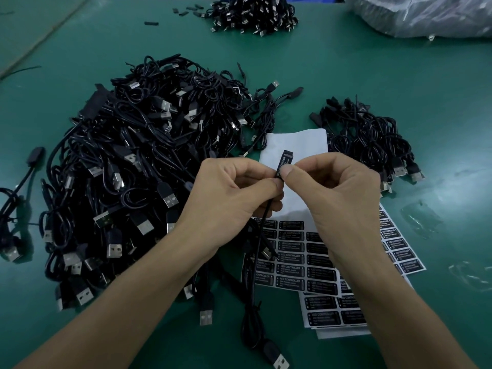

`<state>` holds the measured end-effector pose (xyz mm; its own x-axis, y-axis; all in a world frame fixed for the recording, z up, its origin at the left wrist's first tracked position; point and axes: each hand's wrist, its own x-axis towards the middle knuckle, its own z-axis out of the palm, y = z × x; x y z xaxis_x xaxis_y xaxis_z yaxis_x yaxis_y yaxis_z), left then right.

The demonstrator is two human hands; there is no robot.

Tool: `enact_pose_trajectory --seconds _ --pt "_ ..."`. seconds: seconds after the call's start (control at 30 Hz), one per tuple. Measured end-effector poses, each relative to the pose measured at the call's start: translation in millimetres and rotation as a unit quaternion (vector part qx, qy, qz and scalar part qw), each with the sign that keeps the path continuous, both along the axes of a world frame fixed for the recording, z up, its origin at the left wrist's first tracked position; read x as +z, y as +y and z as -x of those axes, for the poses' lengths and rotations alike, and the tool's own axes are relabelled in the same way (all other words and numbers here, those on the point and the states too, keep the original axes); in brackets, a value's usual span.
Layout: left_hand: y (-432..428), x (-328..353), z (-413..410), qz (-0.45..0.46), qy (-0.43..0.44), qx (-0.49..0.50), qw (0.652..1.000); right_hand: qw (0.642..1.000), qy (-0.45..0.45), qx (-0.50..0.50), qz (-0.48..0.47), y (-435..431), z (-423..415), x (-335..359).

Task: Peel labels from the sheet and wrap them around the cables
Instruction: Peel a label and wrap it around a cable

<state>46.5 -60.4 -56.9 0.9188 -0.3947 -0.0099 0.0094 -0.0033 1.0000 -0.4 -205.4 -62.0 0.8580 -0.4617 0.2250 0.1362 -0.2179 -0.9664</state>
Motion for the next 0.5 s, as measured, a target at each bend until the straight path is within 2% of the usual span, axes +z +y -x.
enact_pose_trajectory --seconds 0.13,0.27,0.5 --pt "0.5 1.0 0.3 -0.009 -0.004 -0.017 1.0 0.997 0.016 0.053 -0.046 -1.5 -1.1 0.7" --pt "0.7 -0.9 -1.3 -0.036 -0.007 -0.019 0.999 0.997 0.015 0.06 -0.052 -1.7 -1.4 2.6" --pt "-1.9 3.5 4.5 -0.105 -0.12 -0.015 0.987 0.998 0.003 0.056 -0.003 0.4 0.8 2.8"
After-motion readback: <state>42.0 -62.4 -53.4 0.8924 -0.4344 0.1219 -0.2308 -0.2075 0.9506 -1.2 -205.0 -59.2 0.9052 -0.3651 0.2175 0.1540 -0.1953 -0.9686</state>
